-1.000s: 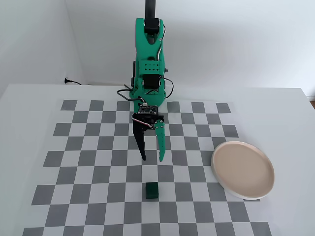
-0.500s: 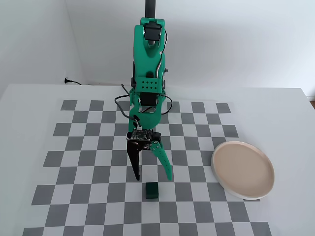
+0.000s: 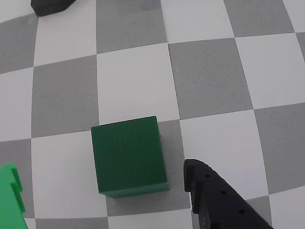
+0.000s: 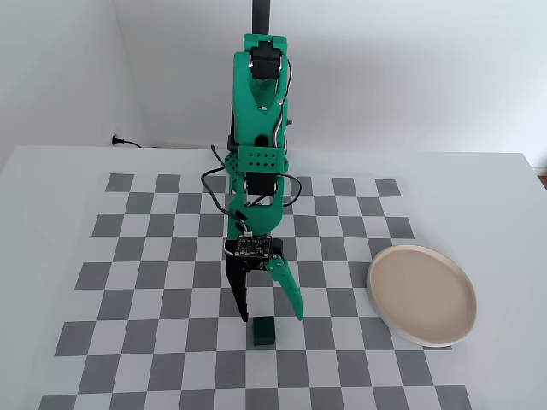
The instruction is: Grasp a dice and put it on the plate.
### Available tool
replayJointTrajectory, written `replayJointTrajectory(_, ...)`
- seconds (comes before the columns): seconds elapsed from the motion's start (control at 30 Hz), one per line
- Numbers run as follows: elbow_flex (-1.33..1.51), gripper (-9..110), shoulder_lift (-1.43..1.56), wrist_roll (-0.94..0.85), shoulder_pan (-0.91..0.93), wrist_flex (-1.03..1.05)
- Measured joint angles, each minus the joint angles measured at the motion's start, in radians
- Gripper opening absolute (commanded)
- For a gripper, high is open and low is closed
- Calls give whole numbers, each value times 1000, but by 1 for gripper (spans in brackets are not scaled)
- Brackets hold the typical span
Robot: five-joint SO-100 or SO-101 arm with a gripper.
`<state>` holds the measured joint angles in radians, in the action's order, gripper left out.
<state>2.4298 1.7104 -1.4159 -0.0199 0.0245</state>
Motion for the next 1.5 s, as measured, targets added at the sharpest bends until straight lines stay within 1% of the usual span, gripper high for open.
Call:
replayJointTrajectory(0.23,-63,31,-78,18,-2,-9)
replayJointTrajectory(0.5,-75,29,-173,18,-2,-94)
replayJointTrajectory(0.57,-81,23,-189,18,-2,-107)
replayJointTrajectory(0.63,-86,9,-198,18,-2,-115)
replayJointTrajectory(0.73,-86,-4,-199,18,-2,-115)
replayJointTrajectory(0.9,-86,-4,-199,18,-2,-114)
replayJointTrajectory(1.13,-137,-4,-199,18,-2,-28)
replayJointTrajectory(1.3,-178,-4,-199,18,-37,6)
replayJointTrajectory(1.5,-307,-4,-193,18,-87,146)
